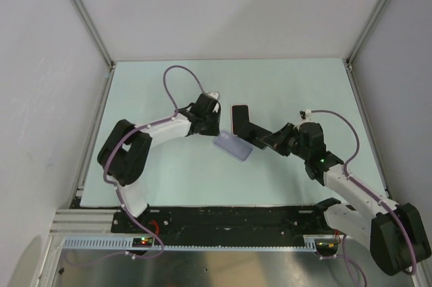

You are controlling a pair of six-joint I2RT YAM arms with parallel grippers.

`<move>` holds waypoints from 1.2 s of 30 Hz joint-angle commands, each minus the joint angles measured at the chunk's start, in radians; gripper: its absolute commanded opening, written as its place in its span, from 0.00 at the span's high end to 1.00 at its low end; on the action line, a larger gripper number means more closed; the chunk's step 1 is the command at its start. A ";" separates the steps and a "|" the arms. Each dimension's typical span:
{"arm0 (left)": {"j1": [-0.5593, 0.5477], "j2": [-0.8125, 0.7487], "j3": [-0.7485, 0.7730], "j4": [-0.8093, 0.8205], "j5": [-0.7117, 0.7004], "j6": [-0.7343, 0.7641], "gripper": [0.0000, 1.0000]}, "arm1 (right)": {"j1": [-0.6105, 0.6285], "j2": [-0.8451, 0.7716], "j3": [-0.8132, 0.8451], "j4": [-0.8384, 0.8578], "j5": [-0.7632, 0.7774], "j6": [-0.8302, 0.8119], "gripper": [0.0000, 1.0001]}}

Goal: Put the phone into the phone case

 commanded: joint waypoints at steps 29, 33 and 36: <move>-0.212 -0.132 -0.172 -0.176 -0.234 -0.147 1.00 | -0.113 0.131 0.096 -0.059 -0.458 -0.084 1.00; -0.228 -0.174 -0.220 -0.178 -0.250 -0.168 1.00 | -0.106 0.192 0.097 -0.004 -0.508 -0.075 1.00; -0.229 -0.200 -0.244 -0.179 -0.230 -0.188 1.00 | -0.091 0.244 0.103 0.041 -0.545 -0.055 1.00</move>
